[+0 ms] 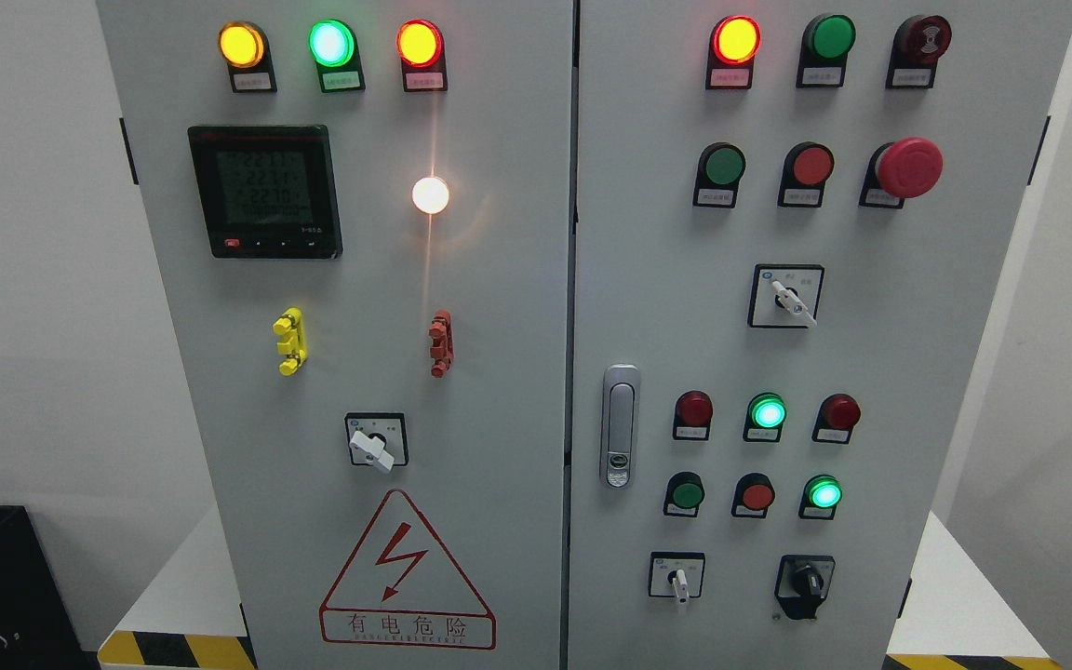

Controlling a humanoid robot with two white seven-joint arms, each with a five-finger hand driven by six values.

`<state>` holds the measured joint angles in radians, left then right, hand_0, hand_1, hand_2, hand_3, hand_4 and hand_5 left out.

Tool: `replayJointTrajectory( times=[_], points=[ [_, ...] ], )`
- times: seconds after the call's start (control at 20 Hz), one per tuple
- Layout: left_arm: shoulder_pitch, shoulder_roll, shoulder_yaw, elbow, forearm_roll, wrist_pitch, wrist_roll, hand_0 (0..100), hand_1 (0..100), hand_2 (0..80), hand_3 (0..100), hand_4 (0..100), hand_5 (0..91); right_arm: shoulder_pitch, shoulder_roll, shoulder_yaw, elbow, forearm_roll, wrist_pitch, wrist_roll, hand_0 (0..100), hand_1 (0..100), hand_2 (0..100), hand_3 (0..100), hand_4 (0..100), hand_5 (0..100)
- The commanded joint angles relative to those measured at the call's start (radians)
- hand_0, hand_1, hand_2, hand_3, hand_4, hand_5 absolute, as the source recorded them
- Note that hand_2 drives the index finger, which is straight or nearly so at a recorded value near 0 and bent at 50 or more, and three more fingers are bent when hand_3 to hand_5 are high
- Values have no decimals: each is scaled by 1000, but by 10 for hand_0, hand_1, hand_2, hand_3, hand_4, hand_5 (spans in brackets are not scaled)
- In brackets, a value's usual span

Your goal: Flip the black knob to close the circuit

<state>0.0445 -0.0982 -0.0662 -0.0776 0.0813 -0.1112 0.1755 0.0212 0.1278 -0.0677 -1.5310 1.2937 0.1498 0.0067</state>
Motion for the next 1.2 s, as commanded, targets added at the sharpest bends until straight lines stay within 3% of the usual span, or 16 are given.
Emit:
replayJointTrajectory(
  times=[0.0,0.4,0.75,1.15],
  points=[
    [0,0,0,-1,0,-1,-1,120,556,0,0,0,0,-20,-13,-7,-162,10,1,28,0,0,939,1000,958,942],
    [0,0,0,-1,0,-1,1,120,556,0,0,0,0,-50,-30,-15,-193,33,24,75,0,0,946,1000,962,947],
    [0,0,0,-1,0,-1,-1,120,556,0,0,0,0,-124,-57,-67,-196,35,19,145,0,0,949,1000,971,949],
    [0,0,-1,1,0,-1,-1,120,556,0,0,0,0,-170,-70,-69,-196,62,19,182,0,0,949,1000,974,949]
  ],
)
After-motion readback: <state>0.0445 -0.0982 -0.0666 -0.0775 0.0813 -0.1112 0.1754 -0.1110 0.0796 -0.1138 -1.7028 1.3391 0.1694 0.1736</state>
